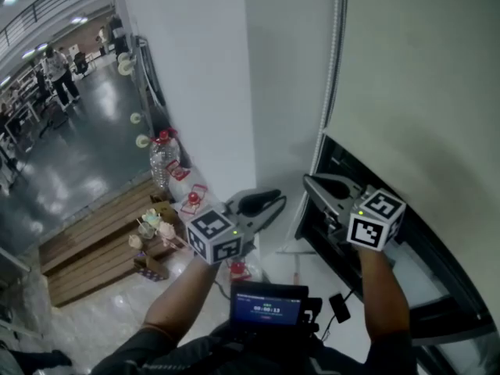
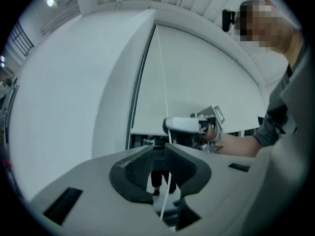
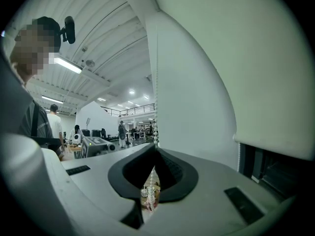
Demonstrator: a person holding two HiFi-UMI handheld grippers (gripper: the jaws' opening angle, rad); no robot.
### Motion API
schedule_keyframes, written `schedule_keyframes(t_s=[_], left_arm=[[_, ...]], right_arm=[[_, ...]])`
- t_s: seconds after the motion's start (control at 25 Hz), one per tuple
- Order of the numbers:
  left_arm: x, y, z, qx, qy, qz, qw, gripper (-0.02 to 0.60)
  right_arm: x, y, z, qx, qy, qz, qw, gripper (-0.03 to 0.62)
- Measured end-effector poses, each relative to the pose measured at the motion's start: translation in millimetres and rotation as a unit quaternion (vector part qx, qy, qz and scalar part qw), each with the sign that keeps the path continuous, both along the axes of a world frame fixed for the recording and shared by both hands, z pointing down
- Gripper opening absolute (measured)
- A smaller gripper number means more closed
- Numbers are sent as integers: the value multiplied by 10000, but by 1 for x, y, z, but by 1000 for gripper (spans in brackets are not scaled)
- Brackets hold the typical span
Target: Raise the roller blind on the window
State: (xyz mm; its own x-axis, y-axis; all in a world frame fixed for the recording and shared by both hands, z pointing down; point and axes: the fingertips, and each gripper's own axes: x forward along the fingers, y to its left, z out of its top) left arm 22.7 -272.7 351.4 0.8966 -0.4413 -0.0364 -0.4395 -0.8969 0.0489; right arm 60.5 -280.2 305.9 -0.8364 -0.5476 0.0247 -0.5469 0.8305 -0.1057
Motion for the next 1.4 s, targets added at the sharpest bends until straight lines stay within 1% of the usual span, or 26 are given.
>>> schedule_keyframes(t_s=[0.12, 0.2, 0.32, 0.44, 0.48, 0.52, 0.56, 0.72, 0.84, 1.0, 1.16, 1.28, 1.4], left_arm=[[-2, -4, -53, 377, 219, -18, 9990, 75], [8, -5, -89, 582, 362, 171, 9975, 75], [26, -4, -130, 692, 562, 522, 9947, 75], [42, -6, -149, 814, 468, 620, 9937, 75], [46, -7, -149, 821, 403, 627, 9938, 75], [49, -8, -149, 809, 356, 627, 9941, 39], [50, -9, -148, 790, 349, 634, 9942, 21], [52, -4, -144, 756, 515, 758, 9929, 14], [50, -1, -146, 805, 550, 714, 9927, 11], [48, -2, -134, 974, 264, 509, 9936, 11], [47, 3, -123, 906, 259, 462, 9945, 11], [46, 4, -110, 944, 102, 349, 9949, 11], [47, 5, -88, 812, -40, 296, 9962, 11]], right_arm=[[-2, 3, 2, 32, 2, -31, 10000, 11], [-4, 6, 3, 52, 9, -49, 10000, 11], [-6, 8, 4, 56, 14, -68, 10000, 11], [-6, 8, 5, 57, 21, -55, 10000, 11], [-5, 9, 6, 57, 11, -45, 10000, 11], [-5, 9, 6, 52, -4, -30, 10000, 11], [-4, 8, 7, 45, -17, -12, 10000, 11], [-5, 10, 9, 8, -44, -24, 10000, 11], [-6, 13, 8, 2, -47, -46, 10000, 11], [-9, 12, 19, -104, 25, -69, 9999, 11], [-6, 15, 31, -291, -14, -34, 9996, 11], [-9, 14, 44, -382, 195, -9, 9991, 11], [-10, 14, 66, -563, 268, -30, 9981, 11]])
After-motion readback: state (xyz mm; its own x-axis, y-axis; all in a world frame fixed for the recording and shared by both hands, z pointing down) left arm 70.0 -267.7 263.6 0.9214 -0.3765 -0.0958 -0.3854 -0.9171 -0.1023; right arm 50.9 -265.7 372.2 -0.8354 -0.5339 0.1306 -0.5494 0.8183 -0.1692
